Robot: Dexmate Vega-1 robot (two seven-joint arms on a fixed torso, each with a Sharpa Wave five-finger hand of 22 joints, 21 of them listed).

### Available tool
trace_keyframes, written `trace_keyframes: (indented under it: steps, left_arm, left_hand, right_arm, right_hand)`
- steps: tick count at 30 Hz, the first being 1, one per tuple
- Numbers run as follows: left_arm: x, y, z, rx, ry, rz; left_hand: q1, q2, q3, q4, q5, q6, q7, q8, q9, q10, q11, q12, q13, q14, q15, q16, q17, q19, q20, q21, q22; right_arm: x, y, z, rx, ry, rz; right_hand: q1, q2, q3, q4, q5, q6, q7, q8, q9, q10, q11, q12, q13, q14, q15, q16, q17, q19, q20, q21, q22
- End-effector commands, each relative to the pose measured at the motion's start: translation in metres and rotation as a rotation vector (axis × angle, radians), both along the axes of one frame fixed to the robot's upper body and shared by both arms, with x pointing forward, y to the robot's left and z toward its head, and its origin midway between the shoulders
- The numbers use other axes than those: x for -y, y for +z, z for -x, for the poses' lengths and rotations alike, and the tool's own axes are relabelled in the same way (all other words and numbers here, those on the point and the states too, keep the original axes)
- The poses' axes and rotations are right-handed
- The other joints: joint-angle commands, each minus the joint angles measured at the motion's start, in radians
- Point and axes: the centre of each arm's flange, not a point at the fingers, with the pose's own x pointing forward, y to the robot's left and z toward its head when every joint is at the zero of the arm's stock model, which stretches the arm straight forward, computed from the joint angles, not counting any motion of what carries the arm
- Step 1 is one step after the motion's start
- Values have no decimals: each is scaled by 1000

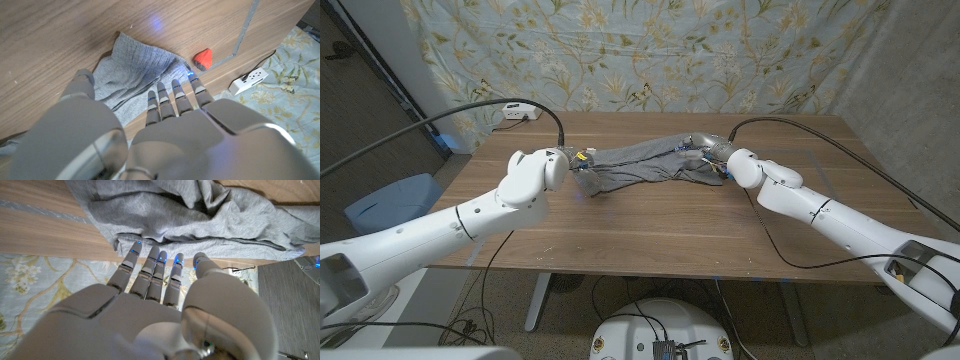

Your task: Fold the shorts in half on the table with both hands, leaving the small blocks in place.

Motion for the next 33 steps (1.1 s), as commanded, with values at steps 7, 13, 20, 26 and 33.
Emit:
trace_keyframes:
  steps: [7, 13, 20, 26, 33]
  left_arm:
    - [30, -27, -27, 62, -5, -145]
    - [36, -33, -37, 33, 32, -189]
    - [38, -45, -47, 19, 61, -237]
    - [42, -54, -53, 73, 66, -284]
    - [41, -63, -65, 80, 35, -258]
  left_hand:
    - [41, 45, 12, -3, 18, 16, -10, 13, 1, 18, -17, 23, -2, 28, -19, 18, 0, 40, -5, 8, -1]
    - [113, 110, 48, -22, 25, 7, -14, 11, 0, 15, -22, 24, -8, 35, -24, 18, -1, 54, -10, 13, -2]
    - [152, 115, 53, -37, 19, -20, -11, 5, 0, -17, -25, 15, -12, 25, -27, 11, -4, 67, -17, 17, -3]
    - [286, 202, 109, -52, 5, -19, -9, 14, 0, -12, -35, 26, -18, 43, -32, 16, -2, 98, -16, 33, 0]
    - [338, 229, 124, -54, -17, -52, -12, 3, 0, -31, -31, 22, -20, 51, -37, 16, -4, 118, -23, 47, 3]
  right_arm:
    - [1, -16, -7, -30, 16, -37]
    - [4, -19, -11, -40, 17, -51]
    - [6, -18, -14, -40, 23, -60]
    - [6, -18, -18, -48, 29, -60]
    - [7, -19, -20, -52, 30, -64]
  right_hand:
    - [-1, 10, 13, -2, 3, 1, 3, -1, 1, 7, -3, -7, 1, 0, -16, -6, 0, -3, -2, -3, 0]
    - [-2, 12, 16, -3, 2, 0, 3, -1, 1, 6, -3, -10, 0, 0, -16, -6, -1, -3, -2, -3, 0]
    - [-4, 13, 19, -4, 2, 2, 6, -1, 1, 11, -2, -11, -1, 0, -15, -5, -2, -3, -2, -3, 0]
    - [-5, 13, 21, -6, 1, 4, 9, 0, 1, 12, -1, -12, -2, 2, -17, -4, -3, -3, -3, -3, 0]
    - [-4, 12, 26, -9, 1, 6, 9, 1, 1, 14, -1, -14, -3, 4, -15, -4, -6, -4, -2, -3, -1]
